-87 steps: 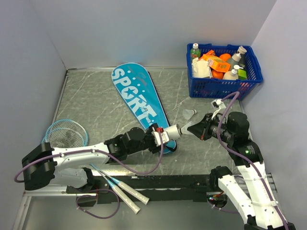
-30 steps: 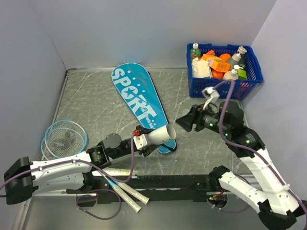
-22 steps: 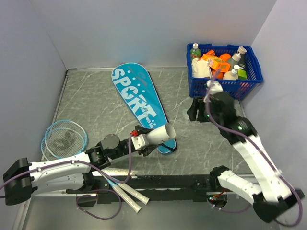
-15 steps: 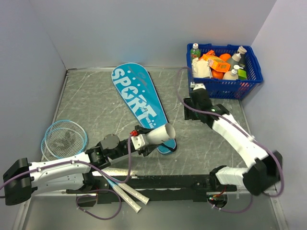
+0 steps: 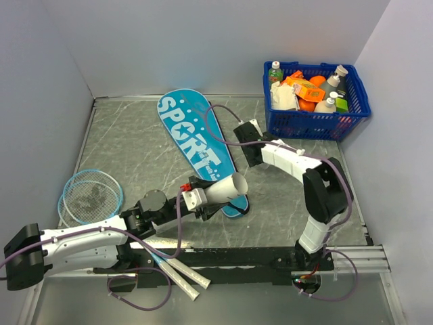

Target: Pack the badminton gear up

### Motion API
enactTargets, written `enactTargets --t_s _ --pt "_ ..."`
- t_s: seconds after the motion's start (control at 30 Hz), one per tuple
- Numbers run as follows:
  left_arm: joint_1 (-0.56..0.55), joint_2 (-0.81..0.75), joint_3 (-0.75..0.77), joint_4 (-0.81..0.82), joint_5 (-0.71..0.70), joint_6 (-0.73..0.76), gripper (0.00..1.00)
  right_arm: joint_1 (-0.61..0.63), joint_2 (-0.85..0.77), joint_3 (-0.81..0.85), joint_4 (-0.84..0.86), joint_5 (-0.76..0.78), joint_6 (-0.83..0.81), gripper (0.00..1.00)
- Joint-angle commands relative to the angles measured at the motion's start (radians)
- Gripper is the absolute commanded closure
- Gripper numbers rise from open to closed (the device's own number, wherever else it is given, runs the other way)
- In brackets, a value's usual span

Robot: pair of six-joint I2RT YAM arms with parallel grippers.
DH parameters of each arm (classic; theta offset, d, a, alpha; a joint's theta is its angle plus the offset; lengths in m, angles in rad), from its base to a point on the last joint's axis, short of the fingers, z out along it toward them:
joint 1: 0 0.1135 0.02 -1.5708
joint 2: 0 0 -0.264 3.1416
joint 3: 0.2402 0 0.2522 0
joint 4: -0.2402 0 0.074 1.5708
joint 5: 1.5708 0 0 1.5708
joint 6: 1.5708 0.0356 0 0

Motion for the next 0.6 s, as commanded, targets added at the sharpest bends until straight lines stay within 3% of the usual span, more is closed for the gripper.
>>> enactTargets --t_s 0.0,0.3,0.57 --pt "-0.004 -0.010 -0.029 0.068 0.020 -0.117 0.99 -0.002 0.053 0.058 0.050 0.135 -0.057 0.32" --pt "-0.002 0.000 -0.028 0.071 0.018 -0.119 0.99 -0.006 0.155 0.089 0.111 0.195 -0.135 0.38" --pt "-0.002 0.006 -0.031 0.073 0.009 -0.116 0.99 -0.049 0.194 0.074 0.171 0.192 -0.159 0.53"
